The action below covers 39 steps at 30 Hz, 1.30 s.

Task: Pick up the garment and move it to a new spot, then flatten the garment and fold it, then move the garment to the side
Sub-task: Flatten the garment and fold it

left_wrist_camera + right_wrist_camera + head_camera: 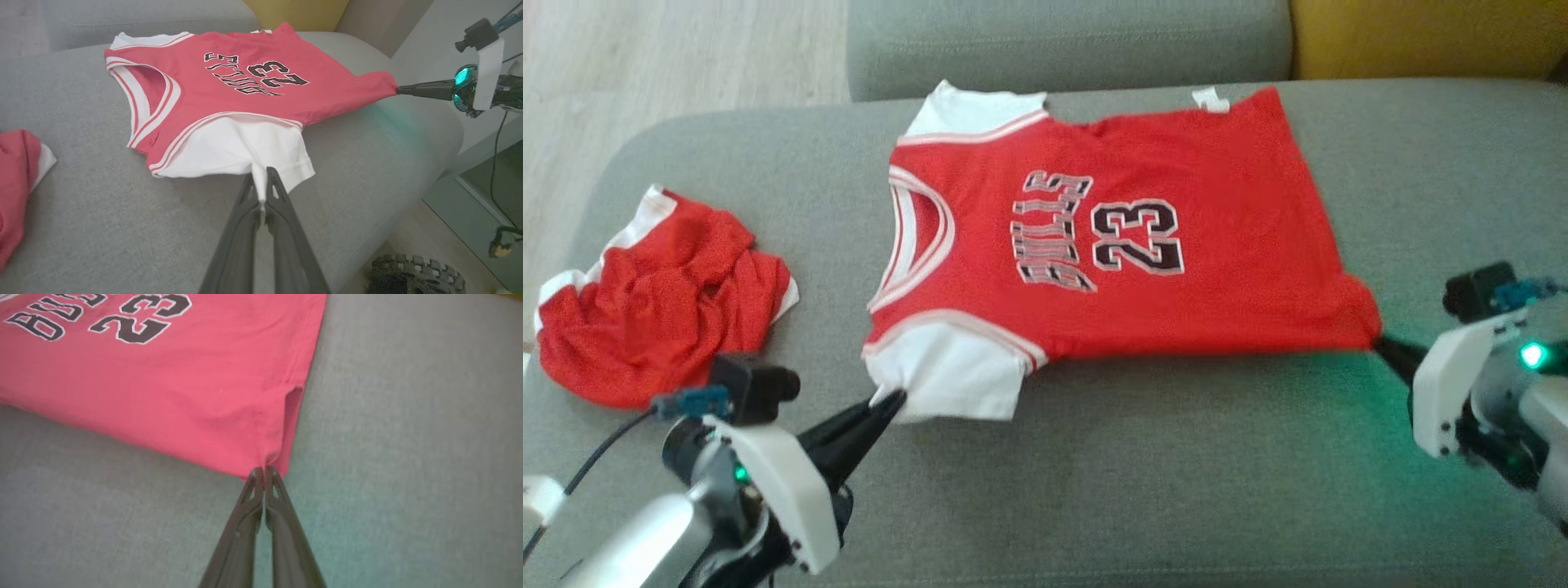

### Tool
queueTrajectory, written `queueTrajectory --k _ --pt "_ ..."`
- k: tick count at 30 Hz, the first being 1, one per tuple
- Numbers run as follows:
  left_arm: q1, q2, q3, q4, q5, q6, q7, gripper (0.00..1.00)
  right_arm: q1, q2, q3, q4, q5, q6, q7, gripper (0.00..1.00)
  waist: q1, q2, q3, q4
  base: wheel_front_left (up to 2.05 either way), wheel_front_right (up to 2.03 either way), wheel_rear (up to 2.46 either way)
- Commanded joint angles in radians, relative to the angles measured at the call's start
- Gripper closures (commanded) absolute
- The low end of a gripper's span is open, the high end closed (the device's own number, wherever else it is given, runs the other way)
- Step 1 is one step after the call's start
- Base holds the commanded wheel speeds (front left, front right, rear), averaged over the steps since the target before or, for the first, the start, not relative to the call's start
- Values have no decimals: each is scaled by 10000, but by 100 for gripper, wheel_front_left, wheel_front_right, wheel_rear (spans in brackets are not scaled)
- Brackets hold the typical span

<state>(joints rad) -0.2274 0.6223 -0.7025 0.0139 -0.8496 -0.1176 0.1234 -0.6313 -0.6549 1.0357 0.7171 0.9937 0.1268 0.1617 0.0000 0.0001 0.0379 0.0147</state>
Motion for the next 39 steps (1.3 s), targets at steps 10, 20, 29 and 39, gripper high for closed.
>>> queueTrajectory --k 10,20,29,39 --pt "509 1473 412 -1647 -750 278 983 100 1043 -1421 317 -1747 2124 39 2752 100 0 -1 -628 -1 0 0 0" --pt "185 1632 630 -2112 -836 503 1226 100 795 -1809 -362 -2342 2231 39 3132 100 0 -1 -159 65 0 0 0" --pt "-1395 1247 665 -1288 -499 312 1549 100 -213 -1398 -996 -1966 1630 39 3136 100 0 -1 712 -40 0 0 0" --pt "-3695 543 326 754 78 -9 1725 100 -1339 -564 -1173 -1269 865 39 3405 100 0 -1 1635 -238 0 0 0"
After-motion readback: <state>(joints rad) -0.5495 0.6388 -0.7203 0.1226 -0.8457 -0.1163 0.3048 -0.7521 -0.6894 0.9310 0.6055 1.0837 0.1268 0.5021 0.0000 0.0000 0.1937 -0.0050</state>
